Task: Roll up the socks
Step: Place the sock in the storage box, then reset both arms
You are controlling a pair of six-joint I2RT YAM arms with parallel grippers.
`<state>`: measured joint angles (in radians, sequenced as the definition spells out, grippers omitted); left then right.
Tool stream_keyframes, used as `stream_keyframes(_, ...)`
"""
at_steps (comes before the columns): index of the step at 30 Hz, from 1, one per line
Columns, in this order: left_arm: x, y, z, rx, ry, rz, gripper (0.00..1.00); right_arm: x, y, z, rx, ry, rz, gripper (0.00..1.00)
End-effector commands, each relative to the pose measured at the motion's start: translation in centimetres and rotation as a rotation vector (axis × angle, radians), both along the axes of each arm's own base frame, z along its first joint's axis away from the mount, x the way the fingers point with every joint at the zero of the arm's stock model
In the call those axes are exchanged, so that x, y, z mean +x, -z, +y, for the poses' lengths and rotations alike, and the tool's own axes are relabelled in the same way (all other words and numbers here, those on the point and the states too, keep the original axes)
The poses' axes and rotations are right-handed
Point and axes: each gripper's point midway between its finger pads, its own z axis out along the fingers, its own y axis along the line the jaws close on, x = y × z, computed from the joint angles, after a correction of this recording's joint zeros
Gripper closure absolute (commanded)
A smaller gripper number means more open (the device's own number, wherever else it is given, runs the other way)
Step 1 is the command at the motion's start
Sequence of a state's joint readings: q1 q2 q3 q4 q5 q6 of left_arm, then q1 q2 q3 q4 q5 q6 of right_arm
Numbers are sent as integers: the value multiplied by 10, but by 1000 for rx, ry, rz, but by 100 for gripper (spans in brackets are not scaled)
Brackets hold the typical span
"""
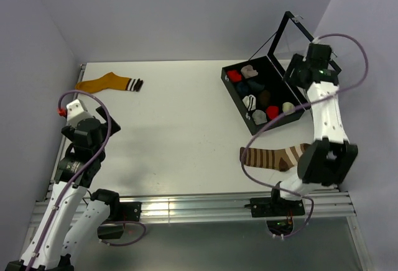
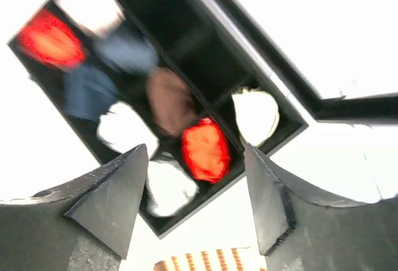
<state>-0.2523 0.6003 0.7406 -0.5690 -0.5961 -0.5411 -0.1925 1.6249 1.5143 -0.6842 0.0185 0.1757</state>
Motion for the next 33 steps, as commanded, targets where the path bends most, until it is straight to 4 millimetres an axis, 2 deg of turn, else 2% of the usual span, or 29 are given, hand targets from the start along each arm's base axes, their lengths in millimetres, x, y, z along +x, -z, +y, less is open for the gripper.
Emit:
stream_keyframes(1,8,-42,-7,-44,20,-94,1,-21,-139,-6,-24,92,-369,29)
stream_keyframes(2,8,-61,-8,-51,27,-134,0,-29,-155,-4,-28,93,-405,26)
stream_keyframes(3,9,-71,-10,-53,37,-151,1,-42,-181,-1,-36,90,-473,25)
stream_keyframes(4,11,-77,-9,-42,40,-150,1,-50,-201,4,-34,78,-523,24)
stream_keyframes(5,10,-97,-9,-43,42,-185,1,-57,-213,6,-33,74,-558,21)
stream_keyframes(6,9,-106,-8,-37,40,-197,1,-74,-234,12,-37,61,-622,20)
stream_keyframes(7,10,-112,-8,-25,39,-197,0,-83,-243,15,-43,56,-652,18)
stream_keyframes(8,6,-129,-7,-27,40,-227,1,-90,-253,16,-50,54,-694,15)
stream_keyframes(9,5,-137,-5,-22,32,-239,1,-111,-271,20,-65,54,-757,13)
stream_keyframes(11,0,-158,-2,-12,28,-268,0,-129,-284,22,-92,53,-814,9)
stream_keyframes(12,-2,-164,-1,-10,23,-278,0,-151,-297,25,-115,56,-872,9)
stream_keyframes(14,-7,-184,4,-4,8,-314,1,-169,-303,21,-144,92,-905,9)
stream_keyframes(15,-8,-188,5,6,6,-315,0,-186,-310,20,-163,124,-940,9)
stream_keyframes(16,-10,-194,8,11,-7,-325,1,-192,-309,19,-167,139,-947,1)
stream_keyframes(17,-15,-206,11,11,-17,-349,0,-199,-313,19,-175,151,-967,0)
stream_keyframes(20,-24,-224,20,24,-53,-380,1,-230,-326,16,-191,205,-1024,0)
stream_keyframes(23,-34,-239,26,27,-77,-413,1,-245,-333,15,-210,219,-1054,0)
stream_keyframes(25,-37,-248,28,29,-81,-437,1,-247,-333,20,-227,173,-1077,0)
stream_keyframes(28,-42,-255,31,29,-91,-461,0,-259,-334,24,-240,143,-1111,0)
stream_keyframes(29,-43,-255,32,33,-98,-461,0,-269,-336,20,-247,171,-1130,0)
stream_keyframes(33,-49,-263,36,33,-108,-495,0,-281,-341,18,-275,170,-1182,0)
